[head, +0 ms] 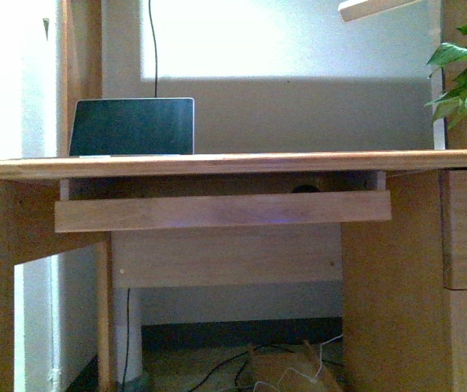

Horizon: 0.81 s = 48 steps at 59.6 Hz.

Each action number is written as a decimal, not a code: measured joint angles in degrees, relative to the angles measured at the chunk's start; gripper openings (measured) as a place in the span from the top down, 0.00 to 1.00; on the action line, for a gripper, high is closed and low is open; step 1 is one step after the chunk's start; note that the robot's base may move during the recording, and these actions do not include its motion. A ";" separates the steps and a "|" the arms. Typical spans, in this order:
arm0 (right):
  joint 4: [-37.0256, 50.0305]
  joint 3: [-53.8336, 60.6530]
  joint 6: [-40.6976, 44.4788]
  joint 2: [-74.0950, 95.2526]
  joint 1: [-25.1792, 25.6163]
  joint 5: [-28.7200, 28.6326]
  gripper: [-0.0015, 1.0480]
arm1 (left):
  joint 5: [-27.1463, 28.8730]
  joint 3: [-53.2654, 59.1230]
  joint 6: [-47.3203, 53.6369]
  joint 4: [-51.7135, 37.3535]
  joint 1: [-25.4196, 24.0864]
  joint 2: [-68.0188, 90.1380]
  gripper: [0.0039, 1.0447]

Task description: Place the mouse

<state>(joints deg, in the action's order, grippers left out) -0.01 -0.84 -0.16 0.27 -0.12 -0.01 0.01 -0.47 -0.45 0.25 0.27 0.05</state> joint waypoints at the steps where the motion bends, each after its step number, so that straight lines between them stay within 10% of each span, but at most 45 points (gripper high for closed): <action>1: 0.00 0.00 0.00 0.00 0.00 0.00 0.07 | -0.02 0.00 0.00 0.00 0.00 0.00 0.07; 48: -0.02 0.00 -0.02 -0.02 0.00 0.02 0.07 | -0.02 0.00 0.00 0.00 0.00 0.00 0.07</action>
<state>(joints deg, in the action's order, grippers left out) -0.03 -0.84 -0.19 0.25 -0.12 0.01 -0.01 -0.47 -0.45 0.25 0.27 0.05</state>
